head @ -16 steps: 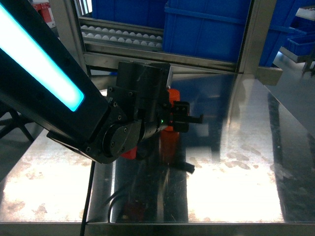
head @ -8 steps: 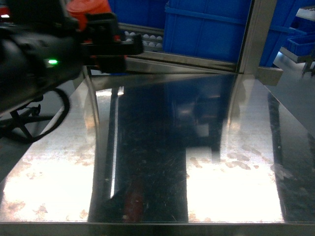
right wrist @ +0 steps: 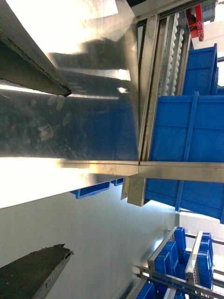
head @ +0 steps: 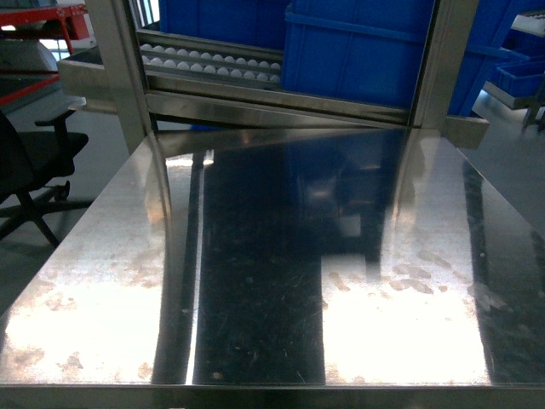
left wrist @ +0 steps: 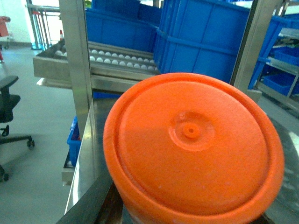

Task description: Pick capacitor and pack into box

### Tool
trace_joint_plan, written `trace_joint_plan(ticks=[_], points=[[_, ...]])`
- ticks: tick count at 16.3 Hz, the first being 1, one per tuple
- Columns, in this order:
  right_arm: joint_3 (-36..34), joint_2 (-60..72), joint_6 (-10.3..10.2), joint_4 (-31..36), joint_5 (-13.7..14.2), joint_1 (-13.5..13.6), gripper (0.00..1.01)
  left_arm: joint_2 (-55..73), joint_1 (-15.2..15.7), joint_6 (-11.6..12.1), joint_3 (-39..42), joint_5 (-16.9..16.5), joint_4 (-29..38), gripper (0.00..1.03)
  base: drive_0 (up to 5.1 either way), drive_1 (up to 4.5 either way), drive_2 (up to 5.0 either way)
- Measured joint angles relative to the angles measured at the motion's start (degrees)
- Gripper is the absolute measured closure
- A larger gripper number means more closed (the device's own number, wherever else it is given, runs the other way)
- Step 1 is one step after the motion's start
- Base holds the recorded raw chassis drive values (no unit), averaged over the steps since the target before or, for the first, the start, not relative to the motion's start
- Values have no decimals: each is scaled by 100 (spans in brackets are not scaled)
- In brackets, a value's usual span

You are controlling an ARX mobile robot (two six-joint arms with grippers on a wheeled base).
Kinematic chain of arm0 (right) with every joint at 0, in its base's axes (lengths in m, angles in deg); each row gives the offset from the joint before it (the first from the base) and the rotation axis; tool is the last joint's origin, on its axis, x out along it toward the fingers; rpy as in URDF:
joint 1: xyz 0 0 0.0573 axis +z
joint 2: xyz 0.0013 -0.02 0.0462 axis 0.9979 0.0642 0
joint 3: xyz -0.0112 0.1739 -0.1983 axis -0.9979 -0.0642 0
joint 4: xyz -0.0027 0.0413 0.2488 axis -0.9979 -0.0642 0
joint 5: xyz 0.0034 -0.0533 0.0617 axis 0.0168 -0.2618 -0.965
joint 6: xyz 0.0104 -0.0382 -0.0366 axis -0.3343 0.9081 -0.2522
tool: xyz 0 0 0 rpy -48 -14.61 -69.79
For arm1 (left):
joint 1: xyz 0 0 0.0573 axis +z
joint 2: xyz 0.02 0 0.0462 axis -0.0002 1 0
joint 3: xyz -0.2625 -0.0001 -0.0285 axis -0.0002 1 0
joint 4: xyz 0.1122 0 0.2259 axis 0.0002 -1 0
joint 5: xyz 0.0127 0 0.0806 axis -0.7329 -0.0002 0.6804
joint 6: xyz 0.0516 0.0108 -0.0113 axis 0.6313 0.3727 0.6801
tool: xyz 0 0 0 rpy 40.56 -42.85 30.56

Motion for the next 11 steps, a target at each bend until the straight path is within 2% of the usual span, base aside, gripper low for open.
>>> trace_joint_plan(ticks=[1, 2, 4, 5, 10, 11], points=[[0, 0, 0, 0, -2, 0, 3, -72, -70, 81, -46, 470, -175, 58, 0, 0, 0], [0, 0, -2, 2, 0, 0, 3, -295, 127, 170, 33, 656, -461, 58, 0, 0, 0], [0, 0, 0, 0, -2, 0, 3, -837, 654, 210, 201, 374, -826, 58, 0, 0, 0], [0, 0, 0, 0, -2, 0, 3, -1132, 876, 212, 227, 111, -984, 58, 0, 0, 0], [0, 0, 0, 0, 0, 0, 3, -1902, 1585, 216, 468, -621, -1445, 59, 0, 0, 0], [0, 0, 0, -4, 0, 0, 3, -2122, 2046, 227, 468, -1178, -1663, 59, 0, 0, 0]])
